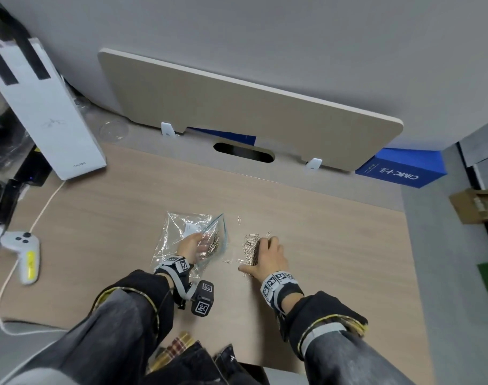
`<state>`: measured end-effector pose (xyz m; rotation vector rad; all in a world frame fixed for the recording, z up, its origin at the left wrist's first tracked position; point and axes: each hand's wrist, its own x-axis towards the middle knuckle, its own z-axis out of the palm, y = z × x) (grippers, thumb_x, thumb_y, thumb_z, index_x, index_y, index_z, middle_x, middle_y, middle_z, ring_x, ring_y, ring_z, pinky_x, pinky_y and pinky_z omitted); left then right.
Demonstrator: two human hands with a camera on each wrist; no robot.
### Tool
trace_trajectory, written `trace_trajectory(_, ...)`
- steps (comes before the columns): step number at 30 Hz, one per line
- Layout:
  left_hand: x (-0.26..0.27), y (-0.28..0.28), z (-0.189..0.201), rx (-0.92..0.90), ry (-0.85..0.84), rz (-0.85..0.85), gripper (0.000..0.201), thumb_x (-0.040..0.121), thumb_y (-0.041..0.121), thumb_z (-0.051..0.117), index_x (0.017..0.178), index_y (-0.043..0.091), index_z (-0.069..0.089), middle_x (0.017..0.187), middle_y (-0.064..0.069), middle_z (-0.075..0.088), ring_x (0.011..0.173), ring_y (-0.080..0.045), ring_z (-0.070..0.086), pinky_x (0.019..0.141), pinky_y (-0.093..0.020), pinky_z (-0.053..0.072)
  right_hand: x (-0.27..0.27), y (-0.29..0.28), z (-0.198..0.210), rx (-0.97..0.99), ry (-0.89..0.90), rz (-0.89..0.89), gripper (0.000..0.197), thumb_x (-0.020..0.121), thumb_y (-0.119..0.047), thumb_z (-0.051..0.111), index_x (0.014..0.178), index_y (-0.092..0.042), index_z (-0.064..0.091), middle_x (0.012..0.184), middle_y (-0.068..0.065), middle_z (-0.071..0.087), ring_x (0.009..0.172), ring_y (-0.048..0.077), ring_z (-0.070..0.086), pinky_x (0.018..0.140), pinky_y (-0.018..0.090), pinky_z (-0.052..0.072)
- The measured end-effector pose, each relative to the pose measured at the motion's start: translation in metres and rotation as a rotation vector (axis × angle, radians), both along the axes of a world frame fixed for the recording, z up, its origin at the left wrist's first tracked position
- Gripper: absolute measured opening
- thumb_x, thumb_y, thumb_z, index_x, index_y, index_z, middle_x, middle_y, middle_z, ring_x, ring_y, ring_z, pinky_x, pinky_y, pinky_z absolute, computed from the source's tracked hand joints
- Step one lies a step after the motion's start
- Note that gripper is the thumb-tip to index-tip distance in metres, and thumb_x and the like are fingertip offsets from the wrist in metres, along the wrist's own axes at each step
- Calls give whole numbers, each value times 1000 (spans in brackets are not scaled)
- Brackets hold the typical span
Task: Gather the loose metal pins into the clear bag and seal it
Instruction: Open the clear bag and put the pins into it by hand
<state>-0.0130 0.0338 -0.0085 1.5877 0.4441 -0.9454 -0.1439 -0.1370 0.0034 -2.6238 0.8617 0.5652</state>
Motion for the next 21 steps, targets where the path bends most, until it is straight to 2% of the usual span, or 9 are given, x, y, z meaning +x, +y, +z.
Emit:
trace_trajectory(2, -1, 0, 1, -7, -8, -10, 37, 98, 21, 41, 118, -2, 62, 121, -18, 63, 93, -24, 59, 88, -40, 44, 2, 5, -4, 25, -33, -2, 70, 75, -54, 69, 123, -13, 39, 121, 9, 36, 109, 31, 45, 78, 41, 49)
trace_trajectory(4, -2, 0, 1, -15, -12, -22, 38, 99, 21, 40, 119, -3, 61, 120, -18, 63, 97, -26, 59, 92, -42, 44, 3, 6, -8, 40, -68, 3, 49, 86, -41, 63, 120, -12, 40, 119, 10, 38, 103, 33, 50, 76, 41, 51)
trace_trajectory(6, -3, 2, 2, -29, -8, -26, 37, 99, 20, 39, 120, -3, 60, 117, -18, 63, 98, -26, 58, 91, -41, 45, 3, 5, -12, 34, -86, 26, 30, 93, -30, 54, 113, -13, 41, 114, 9, 39, 99, 32, 51, 73, 41, 50)
trace_trajectory(9, -4, 4, 1, -38, -21, -47, 37, 99, 21, 39, 119, -2, 60, 118, -18, 64, 102, -28, 59, 95, -44, 45, 4, 1, -14, 85, -119, -24, 9, 96, -19, 42, 104, -16, 42, 106, 4, 39, 98, 31, 50, 71, 34, 40)
trace_trajectory(11, -4, 5, 0, -37, -27, -55, 37, 99, 21, 39, 118, -2, 61, 119, -18, 63, 105, -29, 58, 99, -46, 44, 4, -2, -15, 68, -115, -11, 13, 94, -13, 44, 107, -14, 45, 110, 7, 43, 96, 32, 52, 70, 32, 36)
trace_trajectory(14, -4, 6, 1, -35, -33, -78, 38, 100, 24, 38, 116, 0, 62, 118, -17, 64, 108, -29, 58, 104, -50, 42, 6, -8, -14, 98, -175, -52, 12, 93, -14, 50, 105, -12, 52, 111, 10, 50, 91, 33, 57, 67, 33, 39)
trace_trajectory(18, -3, 8, -2, -43, -15, -87, 37, 99, 28, 39, 111, 6, 65, 117, -14, 65, 108, -29, 59, 104, -52, 42, 9, -18, -14, 214, -240, -171, 3, 89, -15, 59, 88, -16, 58, 96, 4, 63, 88, 26, 61, 77, 38, 52)
trace_trajectory(21, -1, 11, -6, -57, -1, -73, 31, 96, 32, 44, 102, 12, 67, 114, -13, 67, 107, -29, 61, 103, -55, 43, 10, -25, -10, 281, -238, -222, 10, 87, -12, 61, 81, -18, 57, 83, 2, 64, 77, 26, 64, 73, 44, 56)
